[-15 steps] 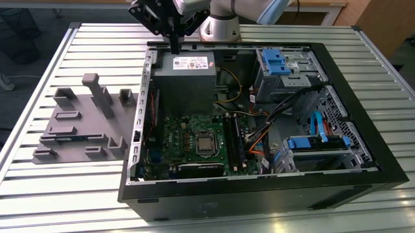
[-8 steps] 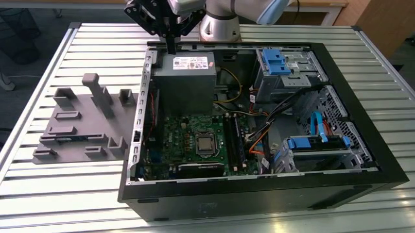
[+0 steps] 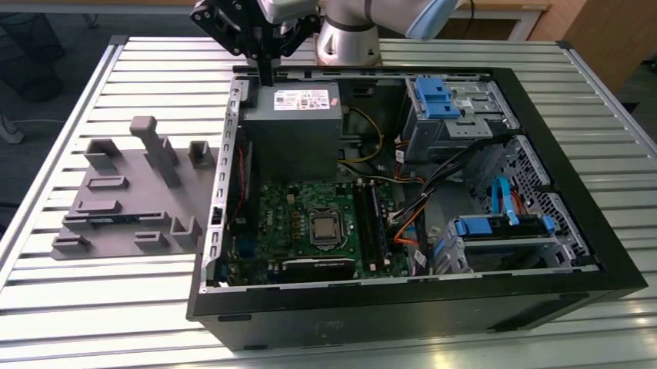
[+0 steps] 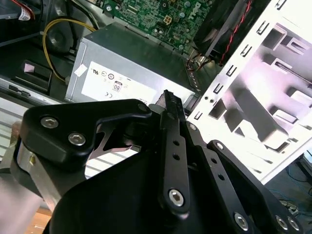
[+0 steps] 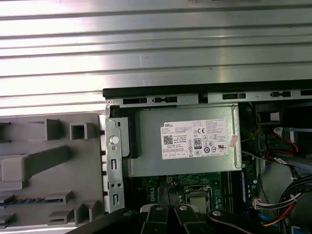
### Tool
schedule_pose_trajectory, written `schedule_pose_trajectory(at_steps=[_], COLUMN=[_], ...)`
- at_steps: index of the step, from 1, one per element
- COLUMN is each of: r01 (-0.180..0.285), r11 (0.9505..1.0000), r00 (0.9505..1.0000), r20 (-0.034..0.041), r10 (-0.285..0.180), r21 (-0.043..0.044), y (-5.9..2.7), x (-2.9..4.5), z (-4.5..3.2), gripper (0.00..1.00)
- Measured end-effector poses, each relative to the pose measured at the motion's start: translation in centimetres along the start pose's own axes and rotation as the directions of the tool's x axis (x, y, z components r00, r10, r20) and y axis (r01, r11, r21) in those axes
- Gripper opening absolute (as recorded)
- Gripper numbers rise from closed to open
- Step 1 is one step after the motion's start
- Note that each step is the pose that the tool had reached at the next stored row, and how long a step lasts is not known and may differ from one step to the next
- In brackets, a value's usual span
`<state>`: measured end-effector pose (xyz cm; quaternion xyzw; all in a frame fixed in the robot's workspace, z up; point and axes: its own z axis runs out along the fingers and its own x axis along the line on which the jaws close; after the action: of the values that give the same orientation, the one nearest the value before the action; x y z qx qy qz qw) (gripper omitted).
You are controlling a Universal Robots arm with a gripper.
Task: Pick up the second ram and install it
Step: 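Reach for the second ram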
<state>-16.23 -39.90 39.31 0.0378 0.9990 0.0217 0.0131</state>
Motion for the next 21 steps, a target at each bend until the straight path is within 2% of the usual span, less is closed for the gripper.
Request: schedule_pose_trajectory(at_steps=[5, 21], r01=[0.0, 0.0], r11=[1.0, 1.0], r00=[1.0, 1.0], r20=[0.0, 0.0001], r10=[0.0, 0.0], r21=[0.0, -0.0001], y=[-0.04, -0.21], x=[0.48, 2.81], z=[-0.01, -0.06], gripper=[0.11, 0.11])
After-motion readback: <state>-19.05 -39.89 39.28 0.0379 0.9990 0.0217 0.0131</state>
